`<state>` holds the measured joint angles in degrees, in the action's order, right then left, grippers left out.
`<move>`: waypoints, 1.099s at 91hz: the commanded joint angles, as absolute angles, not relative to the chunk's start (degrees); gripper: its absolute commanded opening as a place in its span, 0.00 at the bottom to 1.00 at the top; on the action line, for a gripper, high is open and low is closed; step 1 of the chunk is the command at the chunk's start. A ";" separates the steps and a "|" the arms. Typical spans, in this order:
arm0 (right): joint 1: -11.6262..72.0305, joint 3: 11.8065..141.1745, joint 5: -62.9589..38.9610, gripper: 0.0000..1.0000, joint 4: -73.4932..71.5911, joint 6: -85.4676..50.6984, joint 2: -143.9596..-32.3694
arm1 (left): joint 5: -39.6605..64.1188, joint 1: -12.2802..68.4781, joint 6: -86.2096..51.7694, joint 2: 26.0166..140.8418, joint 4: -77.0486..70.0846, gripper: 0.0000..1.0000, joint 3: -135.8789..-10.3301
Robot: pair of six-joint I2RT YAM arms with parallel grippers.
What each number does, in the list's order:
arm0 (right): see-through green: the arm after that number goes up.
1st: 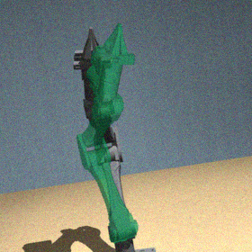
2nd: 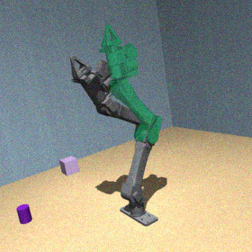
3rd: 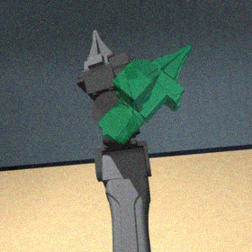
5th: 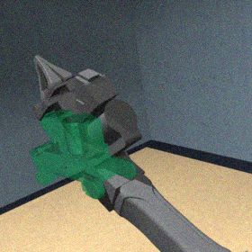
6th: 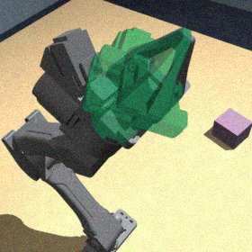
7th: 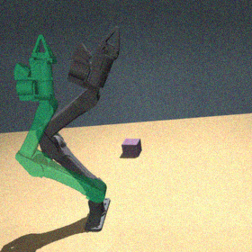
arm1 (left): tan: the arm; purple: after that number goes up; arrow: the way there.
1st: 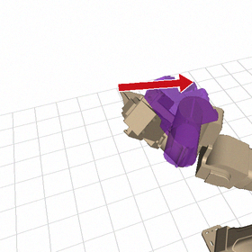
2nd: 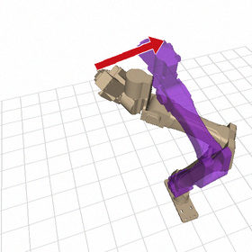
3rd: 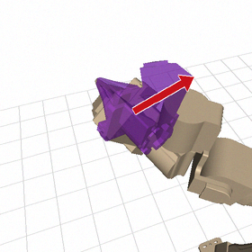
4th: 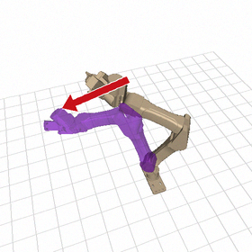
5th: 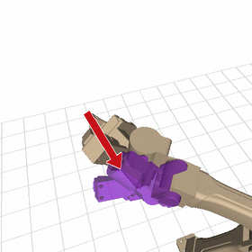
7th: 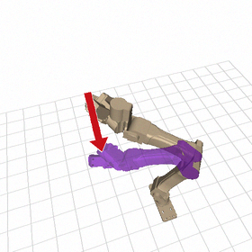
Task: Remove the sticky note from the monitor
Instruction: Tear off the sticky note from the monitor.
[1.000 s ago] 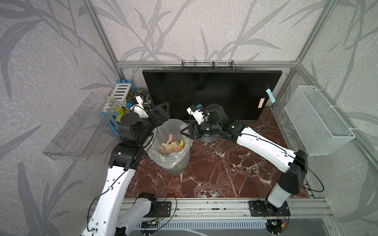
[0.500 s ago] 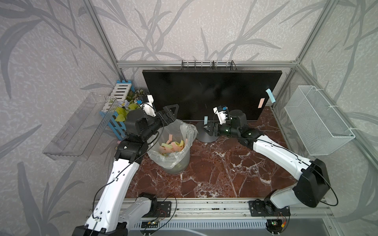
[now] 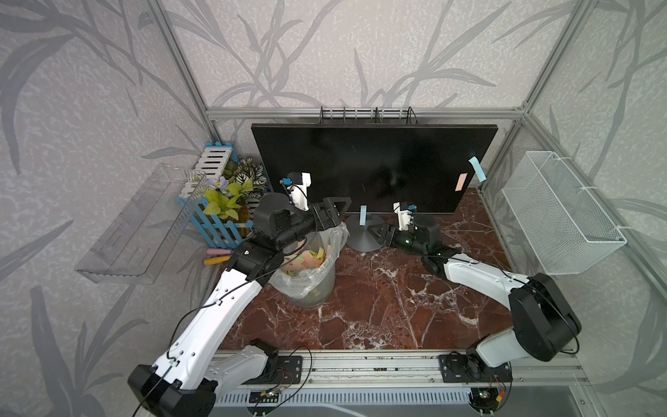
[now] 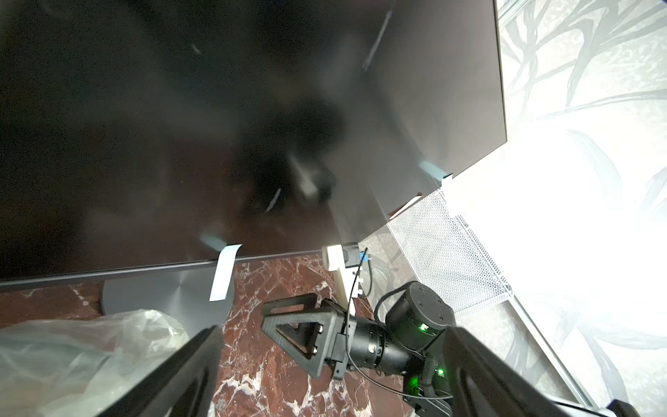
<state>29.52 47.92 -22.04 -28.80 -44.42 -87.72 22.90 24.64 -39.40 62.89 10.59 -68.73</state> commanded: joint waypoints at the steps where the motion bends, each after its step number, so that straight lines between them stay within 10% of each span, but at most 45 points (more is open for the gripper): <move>1: 29.19 46.50 -21.43 0.64 -42.65 -48.87 -90.49 | 21.66 25.71 -38.76 63.12 8.30 1.00 -69.85; 76: 29.88 51.41 -20.34 0.55 -57.92 -56.67 -105.35 | 20.31 27.25 -38.01 63.54 9.44 1.00 -70.39; 100: 29.85 51.98 -20.72 0.38 -58.01 -56.93 -105.85 | 20.30 27.25 -37.81 63.54 9.35 1.00 -70.12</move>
<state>30.72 49.06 -21.71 -56.18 -55.94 -104.44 20.82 27.00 -39.00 63.55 10.26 -68.88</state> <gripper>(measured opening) 0.406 0.998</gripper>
